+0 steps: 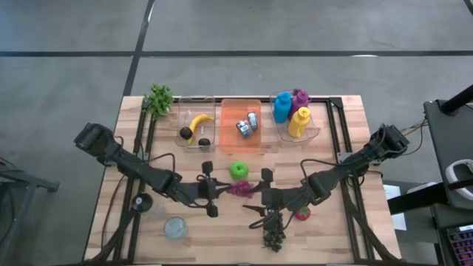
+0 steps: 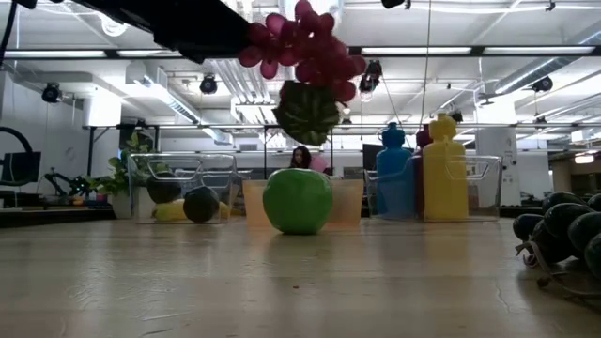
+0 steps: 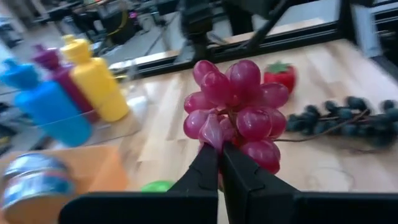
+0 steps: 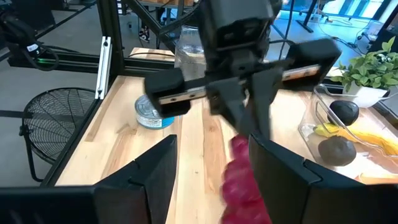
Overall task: Pick & Place Food Item
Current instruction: Put the purple grapes into the left transparent bin
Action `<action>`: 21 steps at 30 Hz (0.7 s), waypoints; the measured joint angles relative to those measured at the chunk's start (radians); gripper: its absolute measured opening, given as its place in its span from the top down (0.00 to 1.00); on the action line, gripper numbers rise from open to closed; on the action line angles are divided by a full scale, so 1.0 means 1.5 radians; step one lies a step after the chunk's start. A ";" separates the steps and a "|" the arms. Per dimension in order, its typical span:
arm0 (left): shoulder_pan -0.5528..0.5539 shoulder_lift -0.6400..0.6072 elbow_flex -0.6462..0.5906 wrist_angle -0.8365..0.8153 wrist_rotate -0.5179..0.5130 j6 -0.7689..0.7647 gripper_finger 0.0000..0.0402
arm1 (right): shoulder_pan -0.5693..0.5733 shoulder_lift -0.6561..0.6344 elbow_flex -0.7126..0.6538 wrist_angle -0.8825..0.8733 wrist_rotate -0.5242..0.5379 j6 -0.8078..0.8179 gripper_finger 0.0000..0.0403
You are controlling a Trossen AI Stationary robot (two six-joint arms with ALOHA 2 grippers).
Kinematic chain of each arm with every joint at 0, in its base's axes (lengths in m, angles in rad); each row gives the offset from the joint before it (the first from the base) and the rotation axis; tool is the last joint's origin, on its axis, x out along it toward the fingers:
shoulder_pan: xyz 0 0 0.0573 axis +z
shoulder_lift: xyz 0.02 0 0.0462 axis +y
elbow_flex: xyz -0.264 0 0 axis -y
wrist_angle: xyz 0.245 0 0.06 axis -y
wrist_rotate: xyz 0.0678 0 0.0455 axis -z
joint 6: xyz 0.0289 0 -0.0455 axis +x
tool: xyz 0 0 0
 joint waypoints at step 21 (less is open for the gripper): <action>0.001 -0.189 0.000 -0.225 -0.256 -0.160 1.00 | 0.000 0.000 -0.001 0.000 0.001 -0.017 0.52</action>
